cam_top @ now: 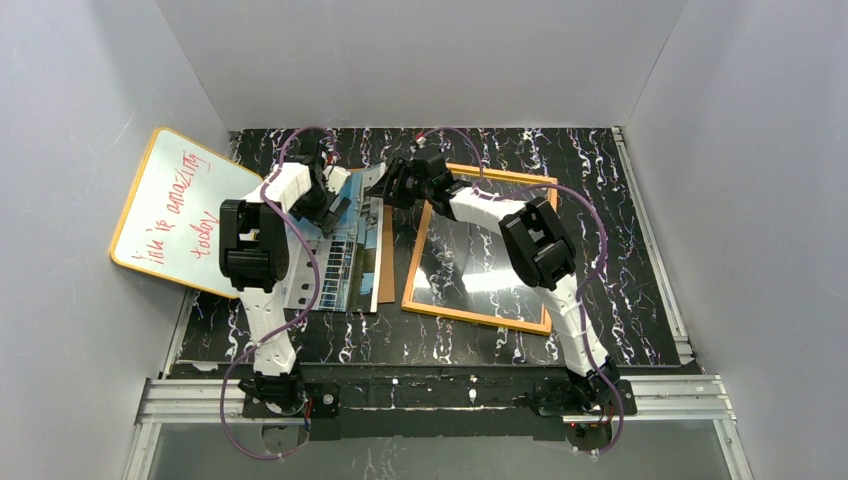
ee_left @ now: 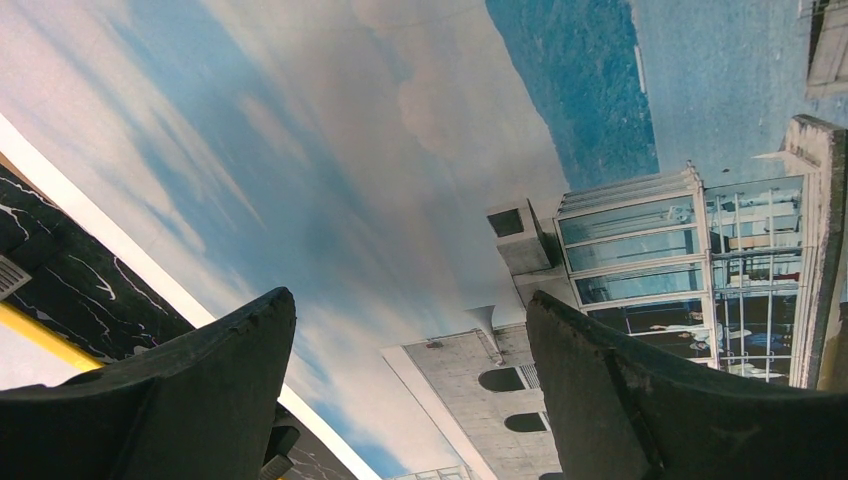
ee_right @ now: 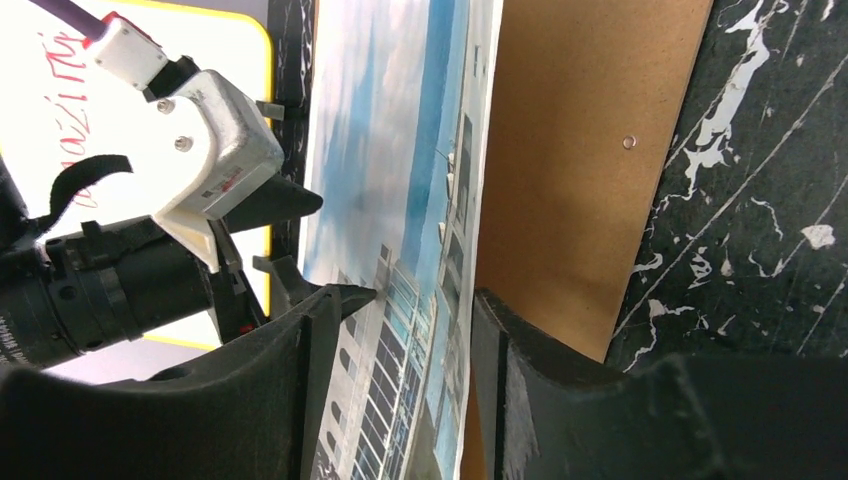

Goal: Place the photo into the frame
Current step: Pick up the photo at the center of the board, then turn over the photo from the photo frame.

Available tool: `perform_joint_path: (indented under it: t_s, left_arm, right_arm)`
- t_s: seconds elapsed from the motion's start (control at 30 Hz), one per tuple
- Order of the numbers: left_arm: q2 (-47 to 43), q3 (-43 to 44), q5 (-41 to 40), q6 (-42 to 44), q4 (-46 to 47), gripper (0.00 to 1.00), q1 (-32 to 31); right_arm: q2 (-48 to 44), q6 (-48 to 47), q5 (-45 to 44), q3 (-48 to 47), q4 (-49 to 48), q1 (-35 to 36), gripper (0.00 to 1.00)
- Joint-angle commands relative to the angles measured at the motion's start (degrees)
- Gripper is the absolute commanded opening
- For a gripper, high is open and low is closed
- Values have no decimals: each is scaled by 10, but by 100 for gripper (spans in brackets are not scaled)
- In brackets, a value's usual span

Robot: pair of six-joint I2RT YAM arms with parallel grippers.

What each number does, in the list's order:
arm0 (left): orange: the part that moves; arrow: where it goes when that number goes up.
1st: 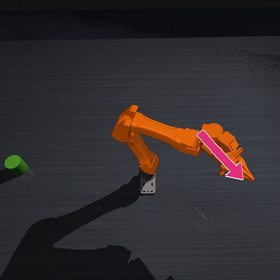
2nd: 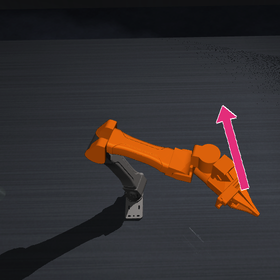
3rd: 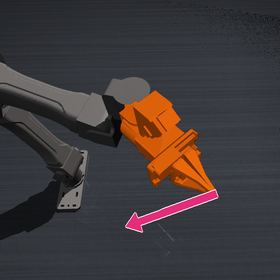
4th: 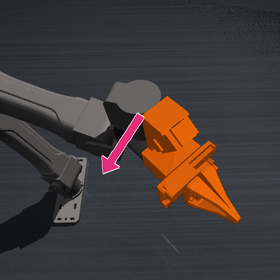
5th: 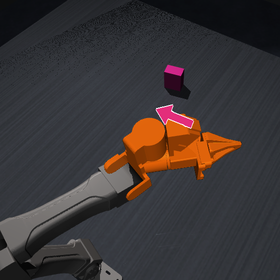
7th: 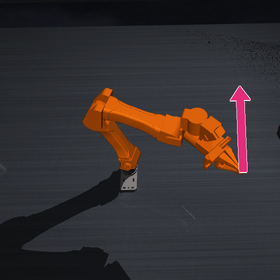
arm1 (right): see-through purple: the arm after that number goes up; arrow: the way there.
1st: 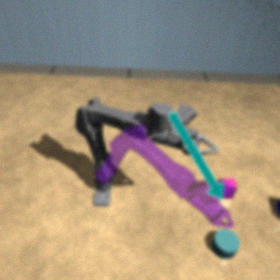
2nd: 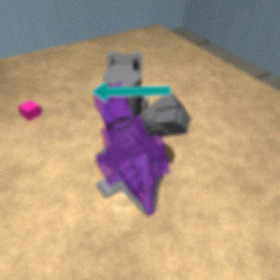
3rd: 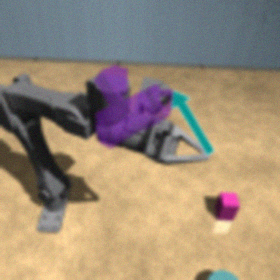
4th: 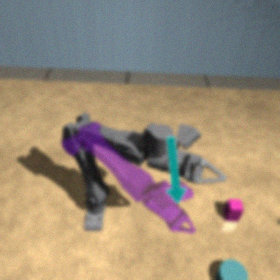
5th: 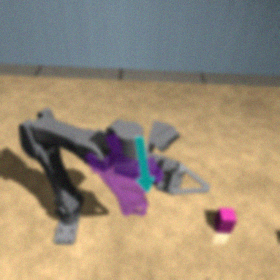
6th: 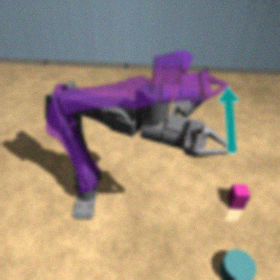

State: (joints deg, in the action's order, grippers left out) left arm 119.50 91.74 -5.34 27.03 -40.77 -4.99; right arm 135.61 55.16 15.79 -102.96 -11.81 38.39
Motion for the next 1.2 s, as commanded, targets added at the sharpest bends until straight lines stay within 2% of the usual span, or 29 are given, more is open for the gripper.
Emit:
perform_joint_path:
  t_s: [0.0,0.1,0.23,0.37,0.43,0.53,0.63,0.73,0.83,0.93,1.0,1.07,1.17]
  left_arm:
    - [-13,3,13,2,-24,83,2]
    - [-16,7,13,2,-28,83,2]
    - [-20,18,16,3,-39,83,2]
    - [-26,49,17,2,-58,84,5]
    - [-27,85,10,-3,-76,88,11]
    - [-22,167,18,-12,-121,97,29]
    - [-18,245,39,-23,-179,98,44]
    - [-39,250,62,-28,-188,98,49]
    - [-61,223,81,-33,-178,98,48]
    - [-66,194,96,-39,-172,98,48]
    - [-67,179,106,-44,-169,98,47]
    - [-68,167,111,-47,-164,98,45]
    - [-68,156,115,-53,-157,98,41]
  right_arm:
    - [26,-8,21,-29,0,4,54]
    - [38,-11,22,-41,0,3,35]
    - [56,-11,31,-65,8,2,28]
    - [40,-19,35,-65,13,0,12]
    - [12,-28,37,-53,18,-5,3]
    - [-64,-59,31,-7,20,-15,1]
    - [-165,-103,11,54,47,-31,1]
    - [-271,-117,-9,109,125,-68,1]
    - [-380,-155,-21,131,249,-130,1]
    - [-481,-209,-114,127,370,-175,1]
    - [-543,-241,-252,104,438,-188,1]
    - [-594,-273,-349,76,481,-189,1]
    - [-649,-310,-458,56,492,-189,1]
